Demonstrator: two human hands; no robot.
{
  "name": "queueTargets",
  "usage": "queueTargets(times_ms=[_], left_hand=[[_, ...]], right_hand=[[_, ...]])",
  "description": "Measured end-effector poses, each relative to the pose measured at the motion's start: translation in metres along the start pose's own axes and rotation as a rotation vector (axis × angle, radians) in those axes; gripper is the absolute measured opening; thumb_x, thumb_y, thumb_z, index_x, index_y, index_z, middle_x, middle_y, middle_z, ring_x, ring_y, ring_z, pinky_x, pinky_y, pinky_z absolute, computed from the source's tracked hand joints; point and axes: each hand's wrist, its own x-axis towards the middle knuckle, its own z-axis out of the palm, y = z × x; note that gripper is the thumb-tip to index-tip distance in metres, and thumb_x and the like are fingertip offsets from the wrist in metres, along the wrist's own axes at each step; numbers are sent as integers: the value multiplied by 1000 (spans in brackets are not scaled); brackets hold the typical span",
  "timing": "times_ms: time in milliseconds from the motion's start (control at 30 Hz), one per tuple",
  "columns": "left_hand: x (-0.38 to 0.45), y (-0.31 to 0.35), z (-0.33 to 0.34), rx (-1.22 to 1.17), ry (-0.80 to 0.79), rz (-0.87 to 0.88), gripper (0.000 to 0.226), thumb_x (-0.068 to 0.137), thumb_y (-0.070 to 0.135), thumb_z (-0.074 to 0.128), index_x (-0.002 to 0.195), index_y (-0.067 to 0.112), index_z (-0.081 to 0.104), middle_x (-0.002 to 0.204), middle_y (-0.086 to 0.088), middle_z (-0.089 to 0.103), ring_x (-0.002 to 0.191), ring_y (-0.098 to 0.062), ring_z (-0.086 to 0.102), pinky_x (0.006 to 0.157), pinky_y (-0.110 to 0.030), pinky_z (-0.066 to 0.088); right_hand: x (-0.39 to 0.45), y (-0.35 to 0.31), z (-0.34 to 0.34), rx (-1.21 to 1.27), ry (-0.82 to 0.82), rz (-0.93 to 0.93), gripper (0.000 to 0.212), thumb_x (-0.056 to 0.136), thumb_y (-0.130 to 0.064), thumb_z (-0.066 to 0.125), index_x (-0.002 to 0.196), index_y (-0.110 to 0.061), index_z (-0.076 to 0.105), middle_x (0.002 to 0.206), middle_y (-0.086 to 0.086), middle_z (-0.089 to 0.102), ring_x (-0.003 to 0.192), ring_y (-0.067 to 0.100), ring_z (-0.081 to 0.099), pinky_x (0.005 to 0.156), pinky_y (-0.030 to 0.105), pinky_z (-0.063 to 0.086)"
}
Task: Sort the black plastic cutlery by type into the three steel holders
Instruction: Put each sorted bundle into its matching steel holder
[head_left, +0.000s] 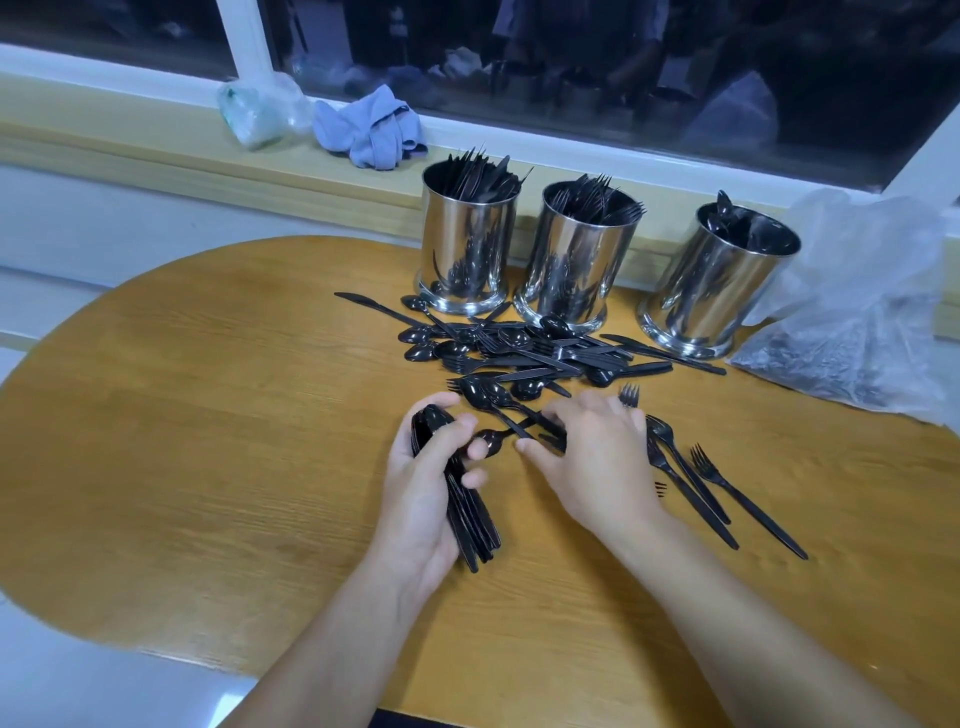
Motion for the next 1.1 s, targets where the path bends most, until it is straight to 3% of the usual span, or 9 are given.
queueTargets(times_ms=[133, 367, 467, 600, 733, 933, 1100], left_hand=[[2, -1, -1, -30, 3, 7, 53, 90, 15, 85, 141, 17, 69, 98, -2, 61, 72, -11, 51, 50, -19, 41], [4, -4, -4, -63, 2, 7, 50, 93, 14, 83, 141, 9, 68, 101, -5, 61, 71, -10, 50, 48, -18, 40], [4, -5, -4, -70, 8, 15, 45, 95, 12, 82, 138, 9, 68, 100, -4, 60, 71, -11, 50, 49, -19, 39], [4, -5, -3, 93, 89, 103, 42, 98, 12, 82, 137, 17, 66, 91, -2, 59, 69, -13, 48, 54, -21, 40], [0, -8, 3, 208, 98, 213, 50, 93, 13, 88, 137, 24, 64, 99, 3, 67, 71, -11, 50, 57, -24, 41], [-3, -4, 4, 250, 94, 234, 38, 99, 13, 83, 131, 9, 64, 91, -2, 57, 70, -15, 44, 54, -27, 37], [-5, 0, 4, 159, 53, 187, 28, 93, 12, 79, 116, 19, 66, 87, -7, 52, 71, -18, 50, 63, -30, 45]], right_hand=[[1, -4, 1, -3, 32, -61, 21, 102, -43, 72, 114, -28, 79, 105, -6, 69, 107, 24, 59, 101, 44, 39], [4, -3, 6, -186, 117, -268, 11, 96, -14, 71, 86, -17, 74, 85, 1, 64, 87, 28, 56, 86, 45, 42], [4, -1, 4, -102, 137, -210, 15, 104, -19, 63, 99, -21, 77, 92, -4, 66, 93, 24, 57, 93, 42, 38], [-2, -2, -3, 228, 132, -127, 15, 106, -26, 64, 111, -28, 77, 100, -15, 66, 100, 16, 58, 106, 42, 35], [-16, 1, -7, 525, 24, -178, 13, 107, -25, 66, 110, -33, 76, 100, -23, 66, 97, 5, 62, 99, 46, 49], [-36, 0, -11, 547, -99, -271, 20, 112, -29, 62, 126, -30, 76, 114, -25, 69, 112, 1, 63, 105, 33, 43], [-38, 4, -18, 756, -167, -238, 19, 110, -30, 66, 121, -30, 81, 114, -18, 73, 114, 9, 68, 99, 34, 54]])
